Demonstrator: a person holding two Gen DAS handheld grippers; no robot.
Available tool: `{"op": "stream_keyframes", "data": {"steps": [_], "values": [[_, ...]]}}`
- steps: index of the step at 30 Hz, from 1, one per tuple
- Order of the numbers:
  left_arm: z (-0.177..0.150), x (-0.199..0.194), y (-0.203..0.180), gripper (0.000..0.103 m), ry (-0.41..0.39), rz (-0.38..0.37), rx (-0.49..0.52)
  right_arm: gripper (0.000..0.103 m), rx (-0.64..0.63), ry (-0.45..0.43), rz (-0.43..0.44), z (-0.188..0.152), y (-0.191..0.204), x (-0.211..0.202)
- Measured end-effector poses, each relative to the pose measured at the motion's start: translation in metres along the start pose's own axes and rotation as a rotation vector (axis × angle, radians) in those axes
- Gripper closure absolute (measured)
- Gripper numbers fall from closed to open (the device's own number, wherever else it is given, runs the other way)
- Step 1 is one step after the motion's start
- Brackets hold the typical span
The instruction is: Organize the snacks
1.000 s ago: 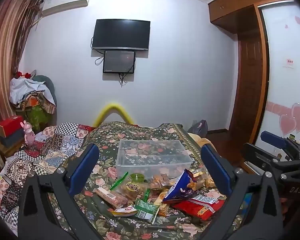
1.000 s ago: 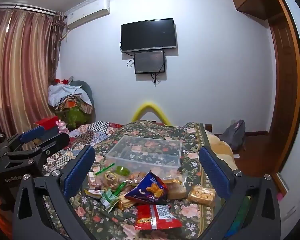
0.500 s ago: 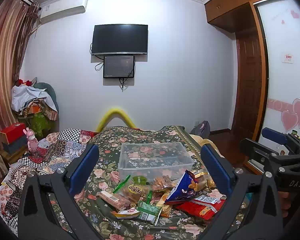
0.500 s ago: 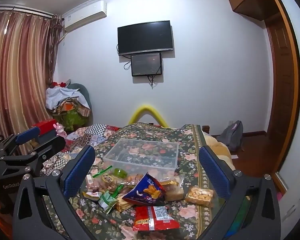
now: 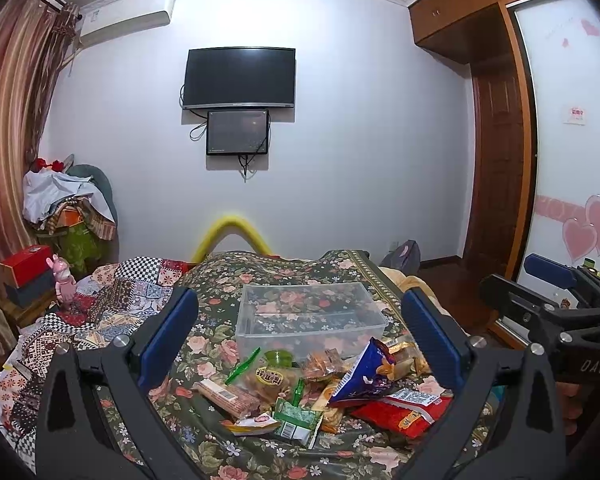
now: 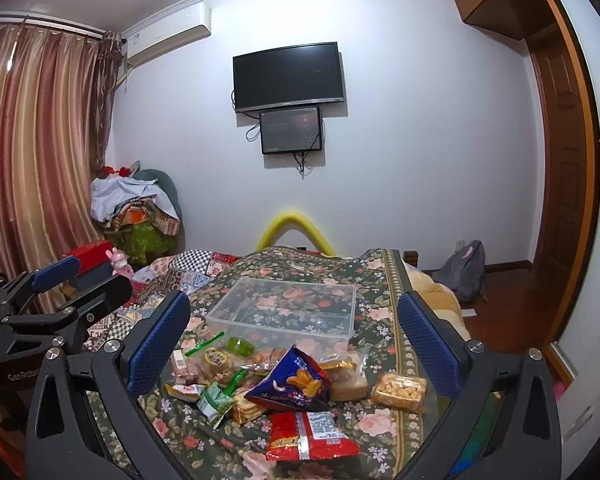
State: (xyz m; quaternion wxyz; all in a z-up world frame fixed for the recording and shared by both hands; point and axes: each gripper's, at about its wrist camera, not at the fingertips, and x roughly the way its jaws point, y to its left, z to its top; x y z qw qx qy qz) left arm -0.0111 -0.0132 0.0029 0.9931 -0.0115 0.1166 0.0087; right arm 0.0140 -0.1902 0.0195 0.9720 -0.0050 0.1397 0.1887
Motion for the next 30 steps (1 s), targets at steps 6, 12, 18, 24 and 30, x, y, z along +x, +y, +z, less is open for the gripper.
{"op": "stream_keyframes", "data": {"steps": [6,12,18,24,30], "values": [[-0.0005,0.0004,-0.0005,0.0,0.001,-0.002,-0.004,0.0,0.0,-0.001,0.001,-0.0005,0.0007,-0.0012],[-0.0006,0.0005,-0.0003,0.0,0.001,-0.003,-0.005,0.0,0.002,-0.003,0.001,-0.0005,0.0016,-0.0016],[-0.0016,0.0007,-0.001,0.0,0.003,-0.006,-0.006,0.0,0.007,-0.006,0.001,-0.0005,0.0022,-0.0028],[-0.0019,0.0012,-0.0018,0.0,0.003,-0.006,-0.006,0.0,0.01,-0.007,0.002,-0.0007,0.0022,-0.0026],[-0.0026,0.0014,-0.0025,0.0,0.003,-0.007,-0.007,0.0,0.009,-0.008,0.001,-0.0009,0.002,-0.0027]]}}
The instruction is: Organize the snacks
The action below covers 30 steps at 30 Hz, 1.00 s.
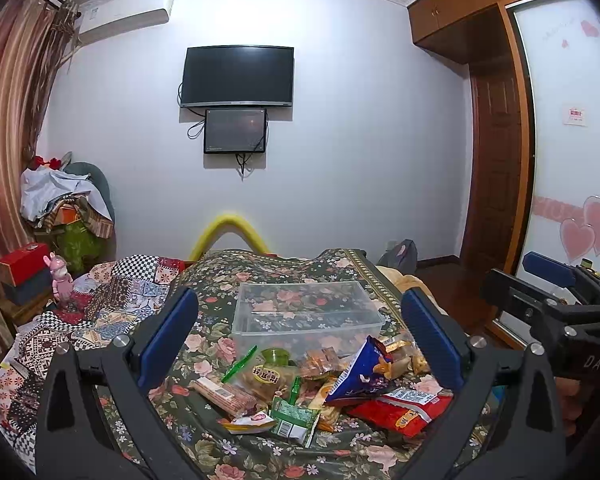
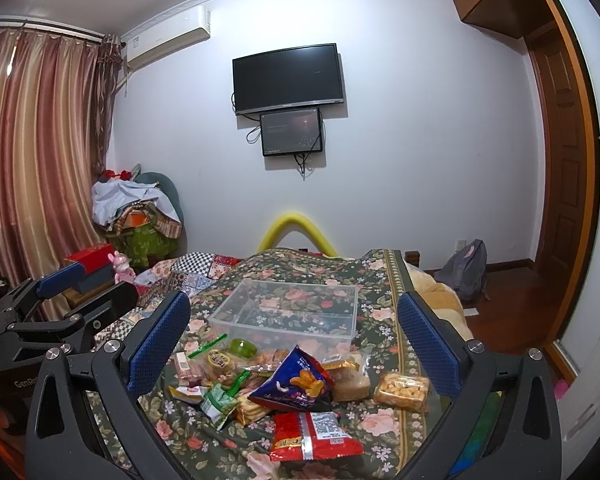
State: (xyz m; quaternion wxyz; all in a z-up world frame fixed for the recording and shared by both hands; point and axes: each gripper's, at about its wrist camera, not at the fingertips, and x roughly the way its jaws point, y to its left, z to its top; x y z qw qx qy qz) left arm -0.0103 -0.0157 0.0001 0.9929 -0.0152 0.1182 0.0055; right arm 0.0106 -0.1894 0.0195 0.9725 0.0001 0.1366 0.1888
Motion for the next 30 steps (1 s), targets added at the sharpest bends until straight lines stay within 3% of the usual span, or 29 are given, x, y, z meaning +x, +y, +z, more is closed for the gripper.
{"op": "stream_keyframes", "data": {"steps": [21,25,30], "values": [[-0.006,0.005,0.004,0.001,0.022,-0.009,0.009,0.0,0.007,0.035,0.008,-0.006,-0.001,0.01],[-0.012,0.014,0.013,0.008,0.06,-0.004,0.006,0.001,0.008,0.075,0.018,-0.013,-0.004,0.019],[-0.026,0.033,0.03,0.018,0.15,-0.002,0.0,0.012,0.008,0.151,0.02,-0.026,-0.014,0.033]]}}
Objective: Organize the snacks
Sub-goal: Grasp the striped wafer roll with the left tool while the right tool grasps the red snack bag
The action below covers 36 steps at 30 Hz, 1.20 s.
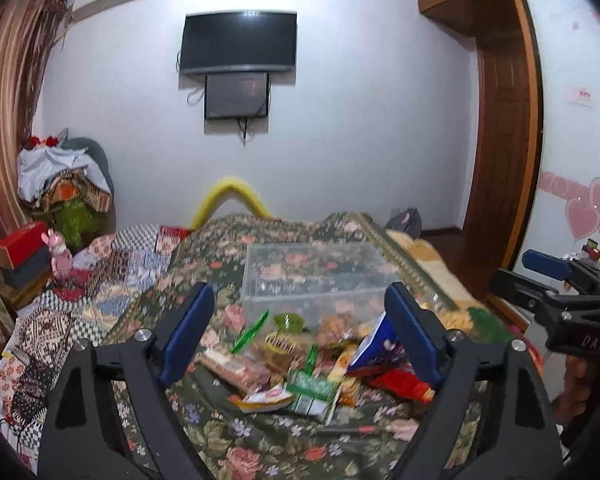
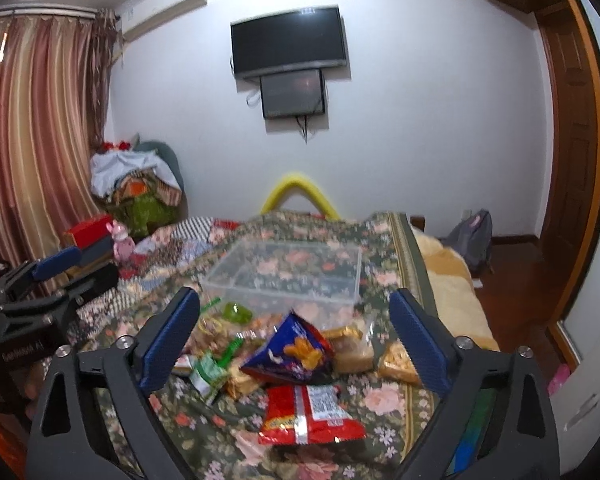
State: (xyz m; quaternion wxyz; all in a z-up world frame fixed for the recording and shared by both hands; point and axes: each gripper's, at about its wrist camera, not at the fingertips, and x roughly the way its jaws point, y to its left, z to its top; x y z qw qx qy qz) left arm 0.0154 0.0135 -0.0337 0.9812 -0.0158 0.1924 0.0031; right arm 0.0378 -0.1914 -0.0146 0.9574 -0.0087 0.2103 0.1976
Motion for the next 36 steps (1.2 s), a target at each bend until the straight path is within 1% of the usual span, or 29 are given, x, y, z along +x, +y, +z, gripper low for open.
{"op": "stream_keyframes", "data": {"steps": [5,7,12,16,19,23,28,32,36], "values": [[-0.018,0.024,0.017,0.028,0.103,0.021,0.001,0.023,0.019,0.116,0.001,-0.019,-0.016,0.022],[-0.028,0.034,0.024,0.031,0.146,0.028,0.001,0.026,0.029,0.162,0.007,-0.026,-0.02,0.029],[-0.054,0.062,0.039,0.031,0.258,0.043,-0.017,0.029,0.061,0.288,0.041,-0.046,-0.026,0.048],[-0.071,0.084,0.047,0.031,0.337,0.036,-0.046,0.031,0.06,0.373,0.058,-0.06,-0.025,0.066],[-0.078,0.1,0.053,0.031,0.369,0.046,-0.055,0.031,0.048,0.416,0.073,-0.068,-0.023,0.077],[-0.082,0.122,0.069,0.031,0.401,0.048,-0.132,0.031,0.038,0.465,0.082,-0.076,-0.021,0.092],[-0.081,0.149,0.081,0.031,0.428,0.076,-0.186,0.03,0.049,0.5,0.098,-0.082,-0.024,0.108],[-0.088,0.171,0.085,0.031,0.469,0.092,-0.196,0.029,0.043,0.515,0.105,-0.086,-0.023,0.114],[-0.093,0.178,0.086,0.031,0.468,0.09,-0.191,0.03,0.06,0.525,0.118,-0.089,-0.026,0.116]]}}
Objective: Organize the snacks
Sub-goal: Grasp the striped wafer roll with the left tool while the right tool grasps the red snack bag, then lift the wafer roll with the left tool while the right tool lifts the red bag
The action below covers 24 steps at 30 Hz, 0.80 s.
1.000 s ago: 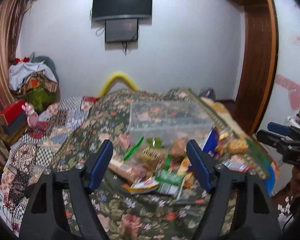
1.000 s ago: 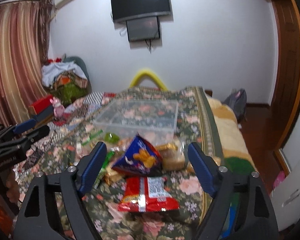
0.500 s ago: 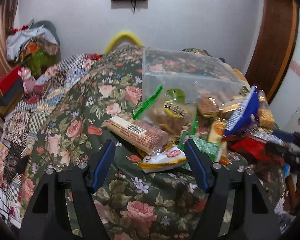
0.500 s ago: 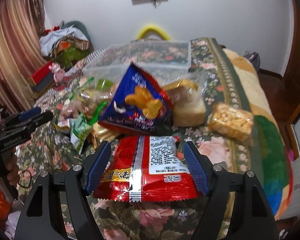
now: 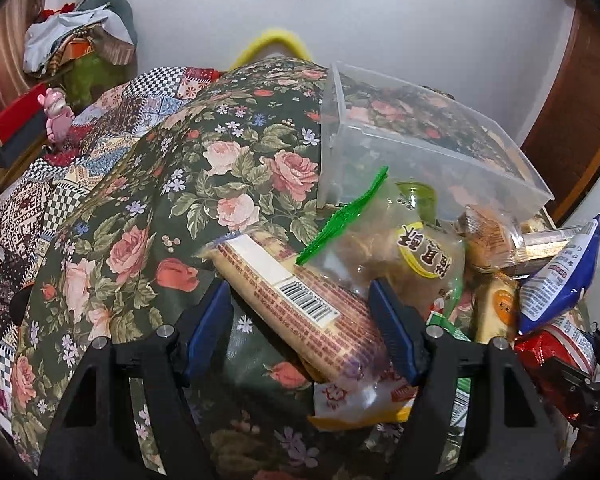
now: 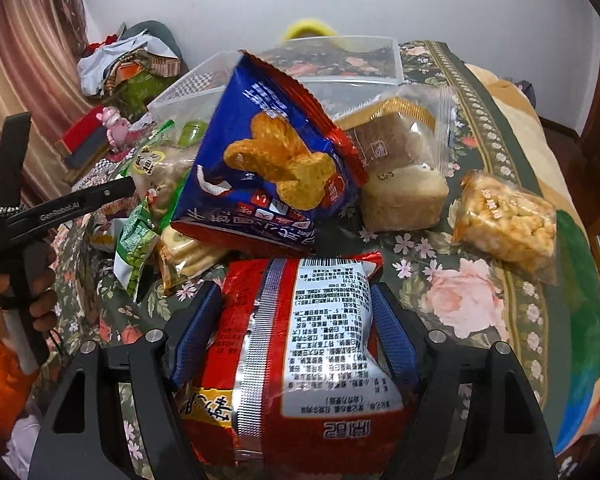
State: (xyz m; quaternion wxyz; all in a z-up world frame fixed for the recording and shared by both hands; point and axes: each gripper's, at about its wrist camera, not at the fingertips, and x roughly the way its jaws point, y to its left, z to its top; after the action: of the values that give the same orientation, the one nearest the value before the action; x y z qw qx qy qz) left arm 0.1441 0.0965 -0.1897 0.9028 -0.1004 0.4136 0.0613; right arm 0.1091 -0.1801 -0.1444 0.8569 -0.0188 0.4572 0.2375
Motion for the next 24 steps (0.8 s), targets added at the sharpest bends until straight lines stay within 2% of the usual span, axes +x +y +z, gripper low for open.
{"op": "stream_keyframes", "data": {"steps": [4,6,13,19,24], "values": [[-0.003,-0.007,0.006,0.031,-0.014,0.021,0.019,0.032,0.002,0.003,0.0,-0.001,0.001,-0.001],[-0.005,-0.012,0.013,0.031,-0.018,0.028,0.015,0.036,-0.001,0.006,-0.003,-0.001,0.001,-0.002],[-0.007,-0.018,0.029,0.031,-0.009,0.072,0.042,0.037,-0.007,0.005,-0.013,-0.003,-0.003,-0.006],[-0.001,0.001,0.026,0.031,0.028,0.06,0.038,0.037,0.001,0.005,-0.011,-0.003,-0.003,-0.005],[-0.002,0.021,0.013,0.031,0.029,0.102,0.1,0.037,-0.003,0.006,-0.016,-0.003,-0.001,-0.004]]}}
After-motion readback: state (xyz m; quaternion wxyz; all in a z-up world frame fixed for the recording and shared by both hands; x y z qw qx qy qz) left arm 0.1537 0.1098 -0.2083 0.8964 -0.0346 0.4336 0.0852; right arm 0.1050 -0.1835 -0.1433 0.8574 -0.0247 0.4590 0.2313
